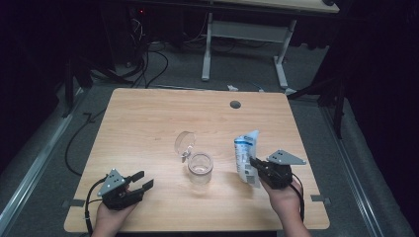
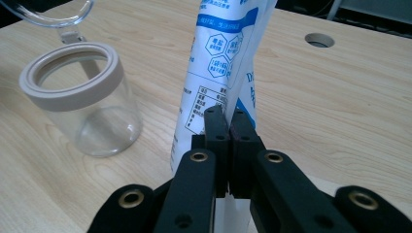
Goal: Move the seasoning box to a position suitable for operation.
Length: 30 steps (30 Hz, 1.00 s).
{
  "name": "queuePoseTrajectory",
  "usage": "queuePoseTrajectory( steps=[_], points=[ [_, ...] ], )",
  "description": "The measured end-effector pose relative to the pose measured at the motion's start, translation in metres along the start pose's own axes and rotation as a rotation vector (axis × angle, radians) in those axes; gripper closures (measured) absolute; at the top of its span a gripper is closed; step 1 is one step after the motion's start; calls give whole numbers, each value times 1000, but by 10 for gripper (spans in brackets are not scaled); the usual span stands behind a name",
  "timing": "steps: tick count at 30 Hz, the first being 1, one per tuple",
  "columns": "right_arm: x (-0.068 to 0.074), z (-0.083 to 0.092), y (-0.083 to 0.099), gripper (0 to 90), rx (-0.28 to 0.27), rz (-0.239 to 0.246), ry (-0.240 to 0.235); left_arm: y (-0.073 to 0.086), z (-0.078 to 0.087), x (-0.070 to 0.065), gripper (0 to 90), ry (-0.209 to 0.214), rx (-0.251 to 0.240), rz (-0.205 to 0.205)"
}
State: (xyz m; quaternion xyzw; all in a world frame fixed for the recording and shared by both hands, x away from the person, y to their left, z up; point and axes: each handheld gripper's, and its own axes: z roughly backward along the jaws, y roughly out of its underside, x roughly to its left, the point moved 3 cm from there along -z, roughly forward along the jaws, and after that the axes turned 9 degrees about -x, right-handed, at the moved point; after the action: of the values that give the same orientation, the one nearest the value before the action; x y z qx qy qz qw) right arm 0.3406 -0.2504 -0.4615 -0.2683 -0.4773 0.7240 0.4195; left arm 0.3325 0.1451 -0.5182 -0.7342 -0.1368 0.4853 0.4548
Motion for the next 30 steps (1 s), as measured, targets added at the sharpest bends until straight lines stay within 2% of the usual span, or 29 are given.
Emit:
queuePoseTrajectory(
  steps=[9,14,25,28,30],
  points=[
    [2,-1,-3,893,76,9,-41,-1,0,0,470,4,-6,-1],
    [1,-2,-7,893,121,35,-41,-2,0,0,470,1,-12,2],
    [0,0,-20,894,264,108,-48,-2,1,-1,470,6,-13,-6],
    [-1,0,-22,894,288,95,-68,-2,1,-2,470,6,-15,-7],
    [1,0,-24,894,318,110,-71,-2,1,-3,470,7,-15,-11]
  ],
)
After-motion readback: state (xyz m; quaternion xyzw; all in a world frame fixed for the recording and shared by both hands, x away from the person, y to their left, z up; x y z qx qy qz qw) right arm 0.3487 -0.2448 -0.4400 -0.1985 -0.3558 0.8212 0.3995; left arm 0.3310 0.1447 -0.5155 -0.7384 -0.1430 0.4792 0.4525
